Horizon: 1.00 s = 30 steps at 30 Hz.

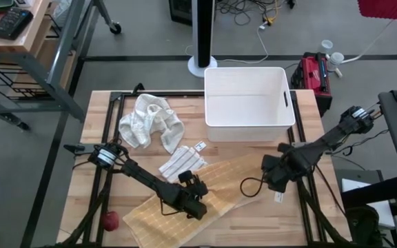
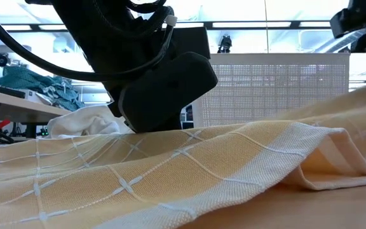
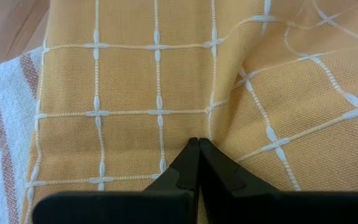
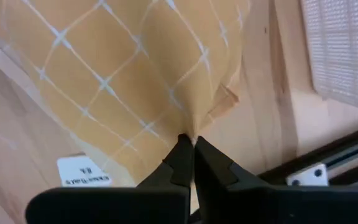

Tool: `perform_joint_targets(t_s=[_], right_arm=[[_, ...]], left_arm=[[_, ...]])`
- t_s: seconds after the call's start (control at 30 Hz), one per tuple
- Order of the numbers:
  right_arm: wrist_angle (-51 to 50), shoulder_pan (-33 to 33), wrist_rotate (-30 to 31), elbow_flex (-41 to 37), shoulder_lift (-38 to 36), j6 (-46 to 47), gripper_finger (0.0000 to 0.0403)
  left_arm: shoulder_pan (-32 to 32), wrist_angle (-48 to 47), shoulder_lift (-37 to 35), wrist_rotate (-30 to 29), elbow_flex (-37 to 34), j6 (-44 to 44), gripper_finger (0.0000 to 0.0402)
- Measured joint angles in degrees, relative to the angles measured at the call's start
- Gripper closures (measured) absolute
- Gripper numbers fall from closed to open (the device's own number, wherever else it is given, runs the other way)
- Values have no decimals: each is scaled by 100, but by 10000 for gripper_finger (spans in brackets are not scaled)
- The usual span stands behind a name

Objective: Fold towel
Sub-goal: Fold the yellow squared towel

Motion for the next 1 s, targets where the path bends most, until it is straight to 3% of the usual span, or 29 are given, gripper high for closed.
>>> perform_joint_targets(t_s=[0.2, 0.43, 0.53, 0.77, 1.0], right_arm=[[556, 86, -26, -225, 1, 175, 367], [-637, 87, -17, -250, -11, 572, 288], [-614, 179, -16, -243, -64, 590, 261], [1225, 703, 302, -263, -120, -474, 234], [3001, 871, 1149, -530, 115, -1043, 255]], left_arm=[[-2, 9, 0, 0, 0, -2, 401], [-33, -39, -58, 3, 0, 34, 402], [-50, -411, -253, 128, -26, 77, 401], [-148, -745, -1075, 560, -18, 161, 401], [-282, -739, -1551, 1638, -9, -251, 401]])
